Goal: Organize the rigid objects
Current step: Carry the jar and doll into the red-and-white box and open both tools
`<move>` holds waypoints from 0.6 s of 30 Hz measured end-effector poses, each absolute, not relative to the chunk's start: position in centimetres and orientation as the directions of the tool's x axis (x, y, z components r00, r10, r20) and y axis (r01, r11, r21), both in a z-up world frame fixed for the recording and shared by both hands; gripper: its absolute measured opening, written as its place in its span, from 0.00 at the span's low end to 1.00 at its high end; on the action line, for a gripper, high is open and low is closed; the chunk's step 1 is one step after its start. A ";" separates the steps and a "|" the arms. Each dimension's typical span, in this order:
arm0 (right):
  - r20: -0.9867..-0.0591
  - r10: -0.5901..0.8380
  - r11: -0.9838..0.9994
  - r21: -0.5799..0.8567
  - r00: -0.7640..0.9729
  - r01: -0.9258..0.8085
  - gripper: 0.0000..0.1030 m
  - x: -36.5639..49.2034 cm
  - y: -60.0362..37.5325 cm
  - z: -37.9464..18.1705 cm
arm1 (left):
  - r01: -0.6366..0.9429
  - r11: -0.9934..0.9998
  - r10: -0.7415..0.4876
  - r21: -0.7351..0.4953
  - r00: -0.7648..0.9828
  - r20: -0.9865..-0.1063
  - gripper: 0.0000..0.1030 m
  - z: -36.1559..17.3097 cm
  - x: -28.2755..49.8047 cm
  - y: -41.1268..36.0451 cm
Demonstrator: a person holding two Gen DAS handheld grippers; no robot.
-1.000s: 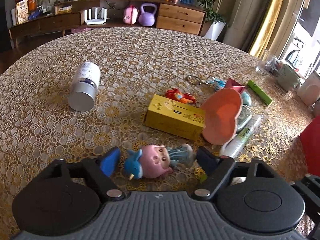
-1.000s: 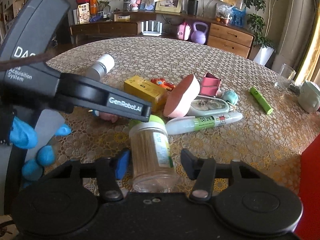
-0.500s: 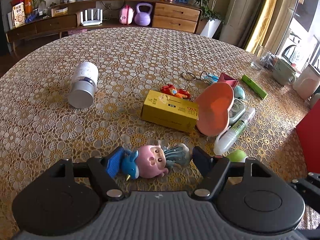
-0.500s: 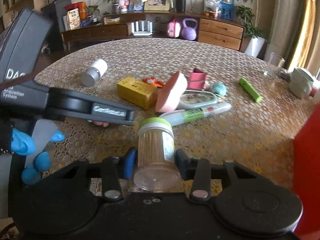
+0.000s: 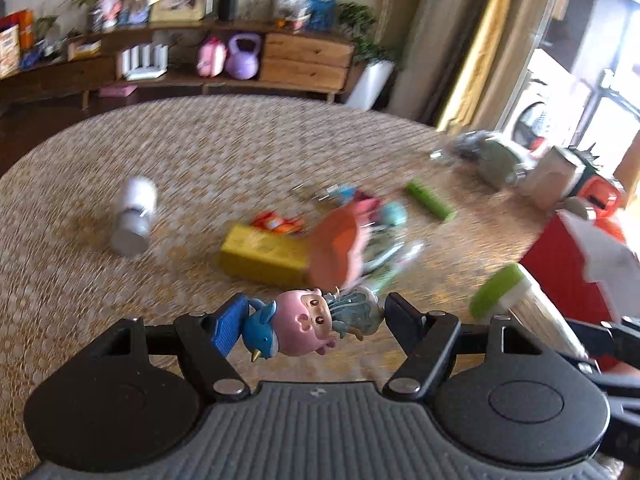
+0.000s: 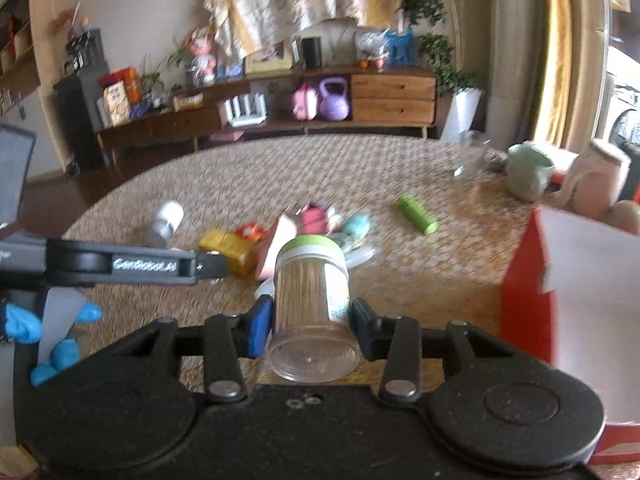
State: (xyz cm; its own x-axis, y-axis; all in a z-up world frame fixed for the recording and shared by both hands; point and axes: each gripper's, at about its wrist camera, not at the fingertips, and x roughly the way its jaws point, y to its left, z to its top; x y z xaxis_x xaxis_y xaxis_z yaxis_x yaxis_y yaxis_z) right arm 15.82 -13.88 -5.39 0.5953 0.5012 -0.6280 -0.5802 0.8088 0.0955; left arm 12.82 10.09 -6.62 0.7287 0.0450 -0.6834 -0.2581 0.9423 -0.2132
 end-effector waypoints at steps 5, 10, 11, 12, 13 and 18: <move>-0.603 0.476 0.844 0.110 0.640 -0.525 0.40 16.5 -16.9 -3.1 | -0.162 0.962 -0.017 -0.219 0.765 -0.644 0.72 -3.1 13.5 7.0; -0.578 0.431 0.882 0.110 0.693 -0.458 0.40 17.5 -21.0 -2.1 | -0.078 0.973 -0.077 -0.219 0.781 -0.619 0.72 -0.6 15.0 3.6; -0.575 0.422 0.889 0.112 0.700 -0.444 0.40 17.7 -21.9 -2.1 | -0.062 0.974 -0.089 -0.219 0.781 -0.618 0.72 -0.4 15.2 3.0; -0.575 0.414 0.894 0.110 0.706 -0.434 0.40 17.8 -22.6 -2.0 | -0.047 0.974 -0.101 -0.220 0.780 -0.618 0.72 -0.2 15.5 2.3; -0.574 0.400 0.902 0.107 0.714 -0.419 0.40 18.0 -23.4 -2.0 | -0.031 0.975 -0.116 -0.221 0.777 -0.618 0.72 0.0 15.9 1.6; -0.573 0.343 0.930 0.094 0.744 -0.357 0.40 18.6 -27.2 -2.4 | 0.054 0.976 -0.177 -0.211 0.763 -0.622 0.72 0.6 18.0 -2.7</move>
